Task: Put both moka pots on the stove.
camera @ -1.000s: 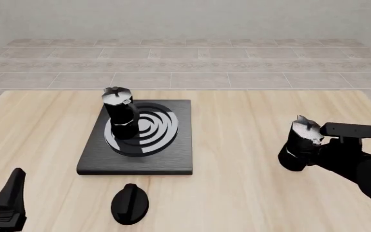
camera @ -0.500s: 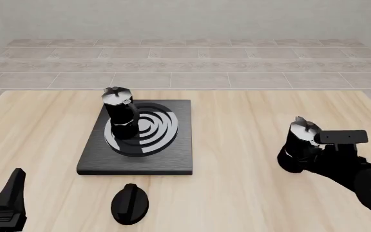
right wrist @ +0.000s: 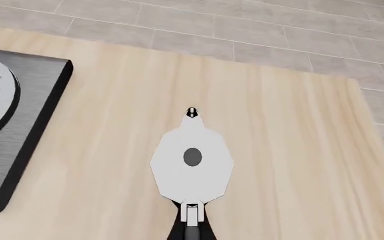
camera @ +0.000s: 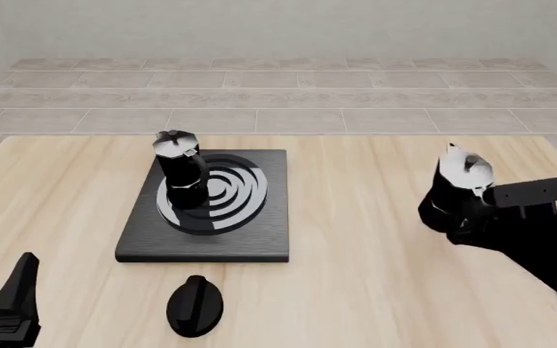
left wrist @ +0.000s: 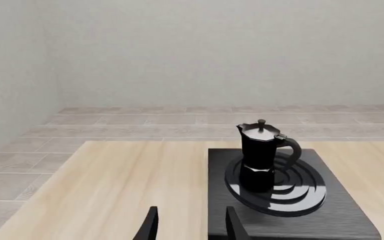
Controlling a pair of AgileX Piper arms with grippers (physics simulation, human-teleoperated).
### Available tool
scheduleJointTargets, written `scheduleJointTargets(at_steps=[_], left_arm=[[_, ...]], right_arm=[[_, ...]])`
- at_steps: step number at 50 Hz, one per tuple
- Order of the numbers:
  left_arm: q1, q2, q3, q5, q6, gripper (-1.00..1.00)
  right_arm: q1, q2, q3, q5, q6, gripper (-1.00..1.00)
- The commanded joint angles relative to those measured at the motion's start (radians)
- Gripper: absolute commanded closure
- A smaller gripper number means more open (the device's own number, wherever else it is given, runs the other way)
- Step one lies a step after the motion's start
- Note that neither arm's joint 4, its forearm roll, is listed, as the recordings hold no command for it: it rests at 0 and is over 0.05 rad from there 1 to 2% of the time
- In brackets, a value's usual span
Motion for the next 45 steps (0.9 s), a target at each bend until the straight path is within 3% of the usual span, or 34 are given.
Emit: scheduleJointTargets(at_steps=[1, 22, 45], left_arm=[[-0.001, 0.000, -0.001, 0.001, 0.003, -1.00], [0.000, 0.000, -0.001, -0.001, 0.008, -1.00], [-0.001, 0.000, -0.002, -0.001, 0.015, -1.00]], right_arm=[[0.040, -0.076, -0.047, 0.006, -0.013, 1.00], [0.196, 0.148, -0.190, -0.100, 0.013, 1.00], [0.306, 0.303, -0.366, -0.093, 0.041, 1.00]])
